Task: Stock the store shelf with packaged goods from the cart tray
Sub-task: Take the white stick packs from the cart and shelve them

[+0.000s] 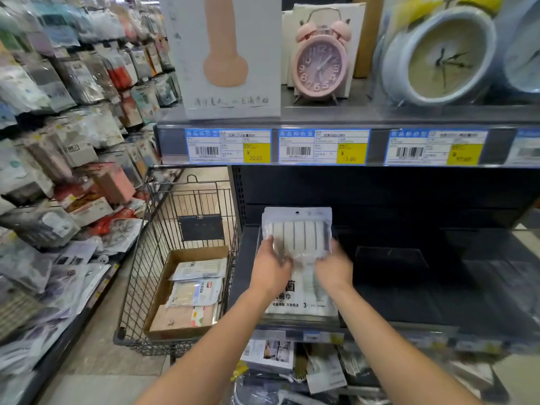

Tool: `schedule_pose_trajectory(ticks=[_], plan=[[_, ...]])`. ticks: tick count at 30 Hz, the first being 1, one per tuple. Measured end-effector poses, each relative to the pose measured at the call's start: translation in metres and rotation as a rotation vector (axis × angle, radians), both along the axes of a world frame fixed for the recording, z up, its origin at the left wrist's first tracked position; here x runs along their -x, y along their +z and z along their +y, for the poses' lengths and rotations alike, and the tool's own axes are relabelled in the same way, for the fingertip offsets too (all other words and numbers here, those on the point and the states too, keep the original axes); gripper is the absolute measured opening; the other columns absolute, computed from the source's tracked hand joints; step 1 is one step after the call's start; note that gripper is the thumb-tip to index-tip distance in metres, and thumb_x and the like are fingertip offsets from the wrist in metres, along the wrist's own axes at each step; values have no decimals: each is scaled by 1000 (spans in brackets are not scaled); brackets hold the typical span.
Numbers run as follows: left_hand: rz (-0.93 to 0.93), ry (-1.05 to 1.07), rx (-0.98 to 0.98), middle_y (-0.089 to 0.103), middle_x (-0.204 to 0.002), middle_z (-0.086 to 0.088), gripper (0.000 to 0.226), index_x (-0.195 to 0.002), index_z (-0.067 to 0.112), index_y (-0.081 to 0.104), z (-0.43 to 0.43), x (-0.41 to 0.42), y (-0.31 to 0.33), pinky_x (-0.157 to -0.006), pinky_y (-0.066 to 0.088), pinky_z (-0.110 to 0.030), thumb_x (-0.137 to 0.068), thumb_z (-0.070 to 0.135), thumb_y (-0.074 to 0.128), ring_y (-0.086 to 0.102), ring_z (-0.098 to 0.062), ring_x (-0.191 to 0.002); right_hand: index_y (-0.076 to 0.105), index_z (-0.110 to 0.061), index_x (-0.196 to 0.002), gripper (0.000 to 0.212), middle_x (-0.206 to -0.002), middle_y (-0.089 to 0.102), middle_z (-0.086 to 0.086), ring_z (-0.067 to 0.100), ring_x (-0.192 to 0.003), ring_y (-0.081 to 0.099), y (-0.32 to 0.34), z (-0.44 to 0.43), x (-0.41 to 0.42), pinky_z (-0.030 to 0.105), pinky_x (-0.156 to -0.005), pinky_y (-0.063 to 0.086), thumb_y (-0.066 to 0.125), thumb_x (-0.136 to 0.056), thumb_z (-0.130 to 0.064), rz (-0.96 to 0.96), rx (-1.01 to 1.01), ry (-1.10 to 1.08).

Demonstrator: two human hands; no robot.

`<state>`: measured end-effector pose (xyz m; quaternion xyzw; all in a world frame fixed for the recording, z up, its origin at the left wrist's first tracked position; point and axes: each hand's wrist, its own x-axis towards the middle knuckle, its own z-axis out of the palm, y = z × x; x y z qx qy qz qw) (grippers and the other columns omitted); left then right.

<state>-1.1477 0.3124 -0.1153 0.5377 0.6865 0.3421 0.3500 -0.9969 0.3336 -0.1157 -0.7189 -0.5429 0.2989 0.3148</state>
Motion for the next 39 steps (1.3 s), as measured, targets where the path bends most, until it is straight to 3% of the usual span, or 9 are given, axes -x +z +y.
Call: schedule_pose_trajectory(ticks=[2,5,7,9,14,20,26,29,39], plan=[[-7,-3,-41,52,-153,-5,76,-162,16,25,-4,-1,4,-111,50,-43,-98,22,64,57,-28,-134,36,-19,-154,64,-120,69,11,23,-93,64,1,-4,2,25,-77,47,53,-94,-1,12,-26,15],[37,-13,-115,49,-155,-2,68,-159,15,32,-9,-1,12,-110,48,-33,-98,19,62,57,-22,-133,23,-22,-161,77,-133,64,15,29,-101,69,0,-9,6,38,-88,58,56,-93,-4,-40,-96,51],[97,-8,-164,52,-153,-5,64,-155,13,38,-12,3,17,-110,48,-36,-96,18,62,58,-22,-130,23,-15,-161,76,-158,42,13,31,-128,58,1,-14,11,36,-106,49,59,-95,-8,-153,-151,124],[199,-15,-205,52,-153,-5,61,-152,12,44,-15,9,25,-117,42,-38,-95,18,63,51,-22,-139,32,-12,-158,68,-165,29,9,27,-146,40,3,-17,17,34,-116,37,60,-96,-11,-199,-221,208],[496,17,-188,46,-160,-4,52,-149,20,52,-37,50,37,-118,38,-38,-98,27,60,43,-22,-146,38,-17,-156,59,-166,30,0,17,-154,24,9,-17,46,35,-124,25,55,-100,-20,-229,-222,451],[618,231,-16,59,-146,2,52,-146,22,53,-90,146,19,-111,48,-43,-97,35,58,55,-22,-133,35,-13,-157,58,-166,30,3,19,-155,21,17,-27,129,34,-124,17,52,-102,-23,-361,-247,767],[717,349,120,65,-131,1,45,-136,23,59,-154,248,3,-102,53,-45,-93,34,55,61,-23,-122,46,-12,-147,52,-150,49,8,25,-138,45,-2,-52,248,38,-110,41,54,-98,-27,-419,-242,1006],[746,386,167,66,-129,0,45,-135,20,60,-177,309,-13,-103,52,-44,-92,33,55,62,-25,-122,46,-12,-147,51,-148,50,7,26,-136,48,-16,-70,316,38,-109,42,53,-99,-27,-441,-189,1099],[826,308,235,62,-132,-2,46,-137,19,58,-190,523,-53,-108,41,-41,-95,37,51,58,-27,-126,53,-11,-135,41,-131,59,10,30,-121,57,-68,-75,532,38,-96,48,54,-96,-24,-626,-32,1082]])
